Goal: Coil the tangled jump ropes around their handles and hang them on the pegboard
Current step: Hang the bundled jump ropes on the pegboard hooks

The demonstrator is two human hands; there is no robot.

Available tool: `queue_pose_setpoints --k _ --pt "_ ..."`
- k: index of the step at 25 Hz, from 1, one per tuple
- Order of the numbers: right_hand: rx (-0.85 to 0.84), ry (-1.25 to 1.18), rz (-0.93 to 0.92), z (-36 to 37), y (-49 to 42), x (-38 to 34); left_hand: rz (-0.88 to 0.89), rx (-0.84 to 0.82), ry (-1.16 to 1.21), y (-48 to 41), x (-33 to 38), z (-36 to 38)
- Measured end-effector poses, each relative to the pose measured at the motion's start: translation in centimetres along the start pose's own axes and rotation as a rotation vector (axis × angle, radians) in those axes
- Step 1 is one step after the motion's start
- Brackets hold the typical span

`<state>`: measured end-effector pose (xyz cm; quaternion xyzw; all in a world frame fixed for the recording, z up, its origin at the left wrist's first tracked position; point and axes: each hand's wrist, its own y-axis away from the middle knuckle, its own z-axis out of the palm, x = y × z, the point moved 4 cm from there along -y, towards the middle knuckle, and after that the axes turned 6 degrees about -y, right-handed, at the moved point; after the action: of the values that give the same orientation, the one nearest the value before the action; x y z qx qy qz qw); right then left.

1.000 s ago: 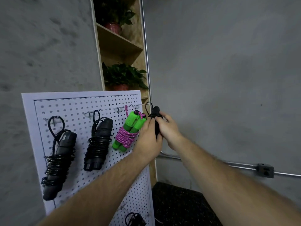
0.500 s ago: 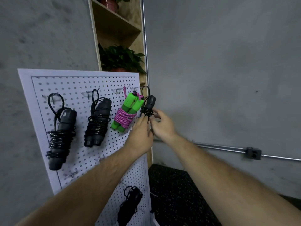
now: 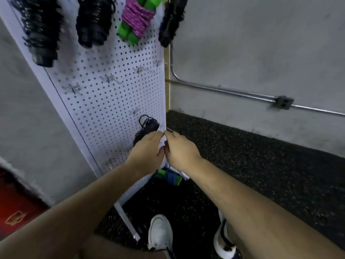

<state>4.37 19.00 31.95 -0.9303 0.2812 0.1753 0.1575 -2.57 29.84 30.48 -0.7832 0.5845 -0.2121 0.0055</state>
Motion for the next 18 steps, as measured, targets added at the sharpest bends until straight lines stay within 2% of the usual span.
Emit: queue_pose_setpoints --k 3,7,9,10,12,18 --pt "-0.160 0.005 0.068 9.5 2.9 1.3 -0.038 -0.211 0.047 4.9 -4.7 7.8" --pt "-0.383 -0.082 0.197 20.7 6.6 4.4 -0.188 -0.434 0.003 10.4 -10.9 17.8" --pt "-0.499 -0.091 0.231 25.5 8.0 6.1 -0.163 -0.567 -0.017 12.2 -12.1 22.1" --pt "-0.516 -0.082 0.238 27.7 8.3 6.9 -0.172 -0.623 -0.019 12.8 -12.9 24.1" --pt "-0.513 -0.061 0.256 31.4 8.0 8.5 -0.301 -0.679 0.013 13.0 -14.2 26.8" --pt "-0.515 -0.052 0.283 37.7 4.0 11.6 -0.417 -0.697 0.021 11.8 -16.4 32.1"
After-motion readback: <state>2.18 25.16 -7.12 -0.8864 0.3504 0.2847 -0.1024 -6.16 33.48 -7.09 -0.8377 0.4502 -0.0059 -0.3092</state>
